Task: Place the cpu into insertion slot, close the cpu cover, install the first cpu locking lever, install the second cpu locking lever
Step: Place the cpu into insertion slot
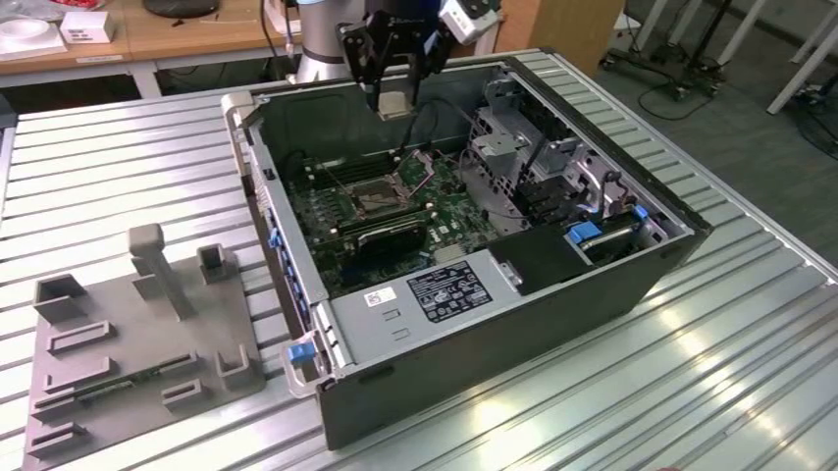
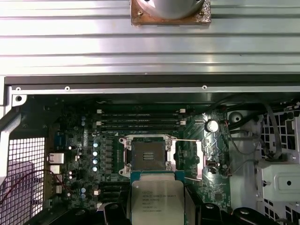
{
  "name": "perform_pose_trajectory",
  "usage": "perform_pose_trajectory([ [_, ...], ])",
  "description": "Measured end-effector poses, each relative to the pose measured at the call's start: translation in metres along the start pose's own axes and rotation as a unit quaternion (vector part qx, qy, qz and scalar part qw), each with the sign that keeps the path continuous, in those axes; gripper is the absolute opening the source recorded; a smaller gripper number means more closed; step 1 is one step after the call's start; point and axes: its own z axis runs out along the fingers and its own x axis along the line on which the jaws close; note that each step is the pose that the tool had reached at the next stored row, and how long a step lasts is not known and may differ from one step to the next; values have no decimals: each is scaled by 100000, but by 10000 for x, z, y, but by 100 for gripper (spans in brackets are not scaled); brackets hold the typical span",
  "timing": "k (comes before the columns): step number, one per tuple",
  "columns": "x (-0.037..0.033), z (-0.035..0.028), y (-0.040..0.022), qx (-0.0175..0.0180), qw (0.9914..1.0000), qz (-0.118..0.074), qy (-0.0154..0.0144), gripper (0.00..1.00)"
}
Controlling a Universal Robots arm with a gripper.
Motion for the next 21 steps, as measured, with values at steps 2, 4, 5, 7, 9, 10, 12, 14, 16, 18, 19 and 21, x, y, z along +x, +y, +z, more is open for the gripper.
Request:
perform_pose_trajectory([
  [2,0,16,-1,-3,100000,0,-1,54],
  [4,0,33,-3,-7,100000,-1,-1,54],
  [5,0,41,-4,-8,100000,-1,-4,54],
  [7,0,58,-5,-6,100000,0,-3,54],
  [9,0,74,-7,-4,100000,1,-1,54],
  [10,0,82,-7,-4,100000,-4,-2,54],
  [12,0,90,-8,6,100000,1,2,54],
  [14,0,91,-8,-1,100000,-1,1,54],
  [16,0,92,-8,-3,100000,-2,-2,54],
  [18,0,94,-8,-9,100000,-1,-3,54],
  [19,0,98,-8,-18,100000,-1,-8,54],
  [21,0,108,-10,-9,100000,-3,-2,54],
])
